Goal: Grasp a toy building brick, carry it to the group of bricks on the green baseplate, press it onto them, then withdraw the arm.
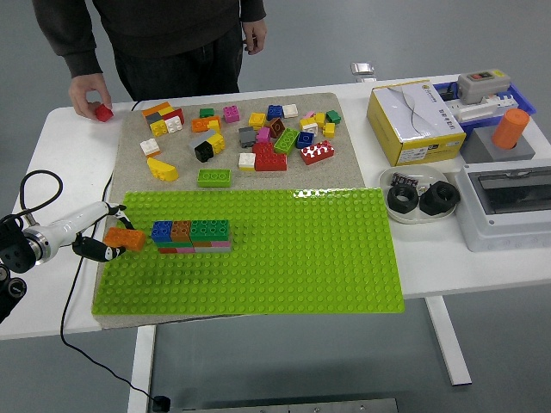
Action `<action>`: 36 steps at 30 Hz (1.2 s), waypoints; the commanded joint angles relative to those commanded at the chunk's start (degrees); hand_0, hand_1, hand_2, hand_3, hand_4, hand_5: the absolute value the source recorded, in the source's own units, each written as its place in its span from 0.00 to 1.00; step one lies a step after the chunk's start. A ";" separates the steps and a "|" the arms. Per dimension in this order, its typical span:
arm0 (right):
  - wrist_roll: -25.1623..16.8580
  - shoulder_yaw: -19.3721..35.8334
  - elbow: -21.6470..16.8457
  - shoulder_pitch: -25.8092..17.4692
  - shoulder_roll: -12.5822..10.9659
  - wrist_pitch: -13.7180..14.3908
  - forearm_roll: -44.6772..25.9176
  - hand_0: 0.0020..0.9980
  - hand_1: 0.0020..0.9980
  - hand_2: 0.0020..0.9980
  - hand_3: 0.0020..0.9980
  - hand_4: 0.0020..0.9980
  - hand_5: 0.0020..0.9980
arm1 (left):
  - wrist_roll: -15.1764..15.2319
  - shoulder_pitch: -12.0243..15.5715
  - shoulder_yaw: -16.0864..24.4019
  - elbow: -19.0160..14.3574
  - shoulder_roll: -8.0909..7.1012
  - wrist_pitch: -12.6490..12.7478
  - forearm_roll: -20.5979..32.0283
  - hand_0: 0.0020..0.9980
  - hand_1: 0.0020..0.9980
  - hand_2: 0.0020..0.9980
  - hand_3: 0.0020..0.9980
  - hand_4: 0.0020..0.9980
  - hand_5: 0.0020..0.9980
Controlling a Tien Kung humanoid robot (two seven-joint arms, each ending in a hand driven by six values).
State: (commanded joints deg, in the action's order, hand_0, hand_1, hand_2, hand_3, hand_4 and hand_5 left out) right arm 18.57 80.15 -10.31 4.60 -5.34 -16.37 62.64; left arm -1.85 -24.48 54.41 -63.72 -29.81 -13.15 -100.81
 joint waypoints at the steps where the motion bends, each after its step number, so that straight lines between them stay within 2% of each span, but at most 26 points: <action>1: 0.01 0.01 0.00 -0.03 0.00 -0.01 0.05 0.71 0.69 0.76 0.95 0.73 1.00 | 0.00 0.05 0.00 0.03 0.06 0.02 0.05 0.99 0.97 0.93 0.52 0.64 0.00; 5: 0.03 0.02 0.00 -0.11 -0.01 -0.03 0.18 0.71 0.69 0.76 0.95 0.73 1.00 | -0.11 0.18 0.00 0.11 0.16 -0.02 0.15 0.99 0.97 0.93 0.52 0.64 0.00; 6: 0.02 0.03 0.00 -0.12 -0.01 -0.03 0.19 0.71 0.69 0.76 0.95 0.73 1.00 | -0.16 0.19 0.01 0.10 0.16 -0.03 0.15 0.99 0.96 0.92 0.51 0.69 0.00; 11: 0.00 0.06 0.00 -0.20 0.01 -0.03 0.19 0.71 0.69 0.76 0.95 0.73 1.00 | -0.44 0.18 0.44 -0.17 0.02 -0.19 0.15 0.99 0.96 0.92 0.51 0.69 0.00; 25: -0.05 0.16 0.00 -0.43 -0.03 0.00 0.09 0.71 0.69 0.76 0.95 0.73 1.00 | -1.85 0.85 4.33 -2.16 -1.40 -1.13 0.77 0.98 0.96 0.91 0.50 0.72 0.00; 31: -0.13 0.27 0.00 -0.56 -0.16 0.03 0.06 0.71 0.70 0.76 0.95 0.73 1.00 | -3.05 0.53 5.05 -4.27 -2.76 -1.93 1.30 0.98 0.95 0.91 0.50 0.72 0.00; 36: -0.12 0.31 0.00 -0.54 -0.12 0.02 0.10 0.71 0.70 0.76 0.94 0.73 1.00 | -3.09 0.10 5.05 -3.43 -2.62 -2.14 1.52 0.97 0.95 0.91 0.50 0.71 0.00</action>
State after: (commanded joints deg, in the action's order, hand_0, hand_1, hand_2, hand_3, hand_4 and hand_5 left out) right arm 18.44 80.46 -10.31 4.07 -5.46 -16.35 62.75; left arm -4.95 -24.38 59.46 -67.15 -32.42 -15.29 -99.29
